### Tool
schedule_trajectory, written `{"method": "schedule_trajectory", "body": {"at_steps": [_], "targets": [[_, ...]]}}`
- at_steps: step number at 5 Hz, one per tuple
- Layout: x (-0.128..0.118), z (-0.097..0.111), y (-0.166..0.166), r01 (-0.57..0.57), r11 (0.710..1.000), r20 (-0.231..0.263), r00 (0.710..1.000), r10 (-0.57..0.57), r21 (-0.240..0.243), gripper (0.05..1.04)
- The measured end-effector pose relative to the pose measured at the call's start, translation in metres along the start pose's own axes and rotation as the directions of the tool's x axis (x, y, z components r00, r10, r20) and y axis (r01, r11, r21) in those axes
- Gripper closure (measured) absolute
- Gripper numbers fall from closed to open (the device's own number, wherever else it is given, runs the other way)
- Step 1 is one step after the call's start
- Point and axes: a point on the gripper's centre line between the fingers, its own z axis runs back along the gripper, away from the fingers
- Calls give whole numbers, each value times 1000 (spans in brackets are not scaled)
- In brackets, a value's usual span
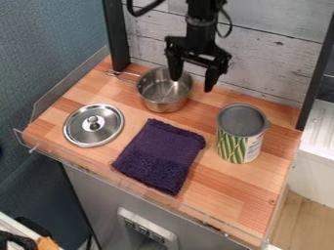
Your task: Put the silver pot on the top of the cloth
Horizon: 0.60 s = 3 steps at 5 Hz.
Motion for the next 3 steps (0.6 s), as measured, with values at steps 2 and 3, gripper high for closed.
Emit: {"method": "schedule_trajectory", "body": {"at_steps": [2,3], "targets": [[-2,-34,16,-39,999,-26,999,39,-10,117],[-5,-42,12,-36,999,-30,999,35,-31,393]]}}
